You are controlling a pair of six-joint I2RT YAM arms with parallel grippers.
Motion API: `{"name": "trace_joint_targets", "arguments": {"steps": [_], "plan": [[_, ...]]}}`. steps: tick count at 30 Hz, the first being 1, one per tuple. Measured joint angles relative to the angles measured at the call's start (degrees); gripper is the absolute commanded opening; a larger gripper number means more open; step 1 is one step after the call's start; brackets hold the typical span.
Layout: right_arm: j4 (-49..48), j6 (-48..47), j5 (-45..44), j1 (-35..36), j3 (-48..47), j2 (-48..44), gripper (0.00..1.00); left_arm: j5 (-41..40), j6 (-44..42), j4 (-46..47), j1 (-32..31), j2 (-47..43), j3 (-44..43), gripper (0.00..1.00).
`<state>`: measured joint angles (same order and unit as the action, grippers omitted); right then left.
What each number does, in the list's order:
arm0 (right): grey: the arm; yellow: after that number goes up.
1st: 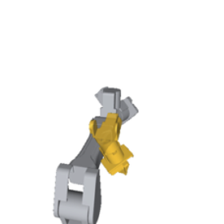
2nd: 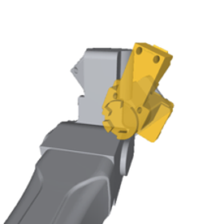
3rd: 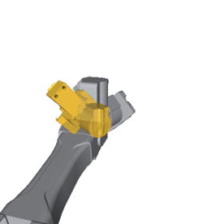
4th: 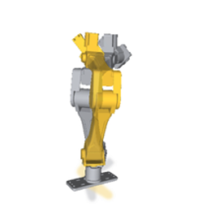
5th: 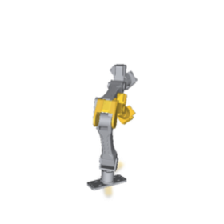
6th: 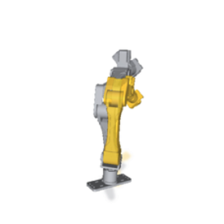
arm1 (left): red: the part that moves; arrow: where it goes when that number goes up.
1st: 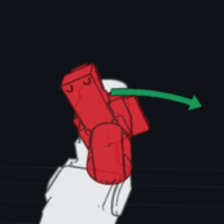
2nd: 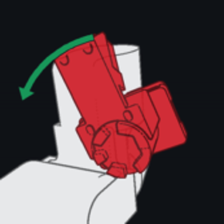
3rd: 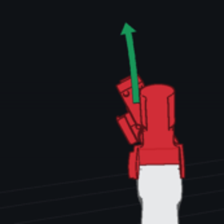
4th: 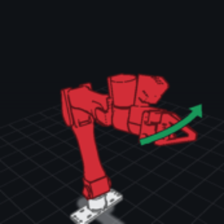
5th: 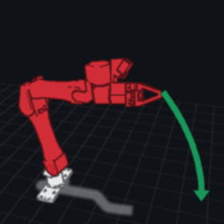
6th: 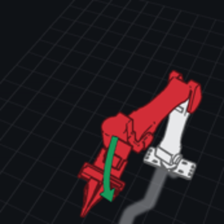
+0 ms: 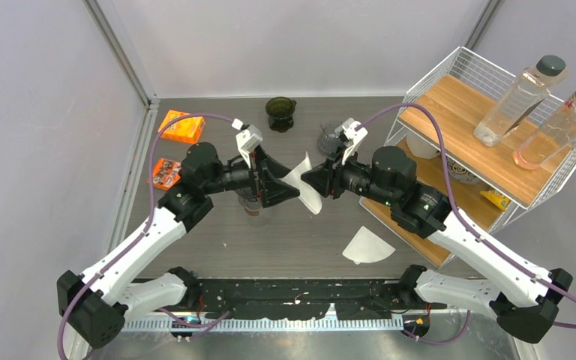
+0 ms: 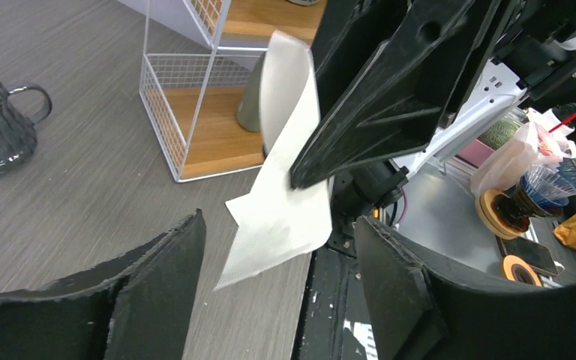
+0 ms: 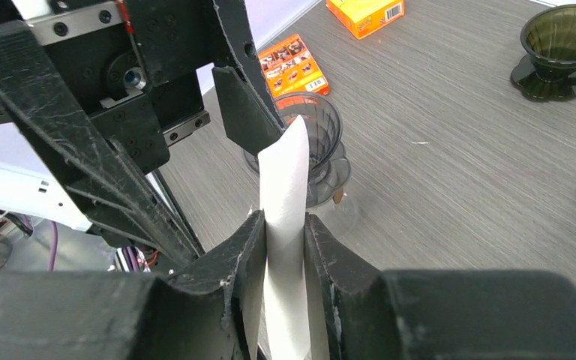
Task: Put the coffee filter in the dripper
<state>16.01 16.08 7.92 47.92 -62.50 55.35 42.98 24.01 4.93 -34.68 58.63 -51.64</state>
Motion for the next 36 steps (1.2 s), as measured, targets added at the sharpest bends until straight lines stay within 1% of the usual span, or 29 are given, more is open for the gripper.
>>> {"name": "trace_joint_targets", "arguments": {"steps": [7, 9, 15, 27, 28, 32, 36], "plan": [[-0.5, -0.7, -1.4, 0.0, -0.7, 2.7, 0.31, -0.9, -0.2, -0.6, -2.5, 3.1, -2.7, 0.63], [-0.5, -0.8, -2.4, 0.0, -0.7, 2.7, 0.32, -2.2, -0.5, -1.5, -3.0, 3.1, -2.8, 0.57], [-0.6, -0.7, -4.4, 0.0, -1.0, 2.7, 0.32, -6.7, -0.8, -5.2, -3.9, 3.3, -4.3, 0.47], [-1.6, -0.5, -5.3, 0.0, -1.0, 3.7, 0.32, -8.1, 0.9, -5.4, -4.7, 5.8, -5.7, 0.35], [-1.8, -0.3, -5.3, 0.0, -1.0, 3.7, 0.33, -8.2, 1.1, -5.2, -4.7, 6.0, -5.7, 0.33], [-3.0, 0.3, -5.3, 0.0, -1.0, 3.7, 0.33, -8.2, 2.0, -4.3, -4.7, 6.5, -5.7, 0.18], [-3.6, 0.6, -5.4, 0.0, -0.8, 3.6, 0.39, -8.5, 2.7, -3.9, -4.7, 6.6, -5.7, 0.06]]}}
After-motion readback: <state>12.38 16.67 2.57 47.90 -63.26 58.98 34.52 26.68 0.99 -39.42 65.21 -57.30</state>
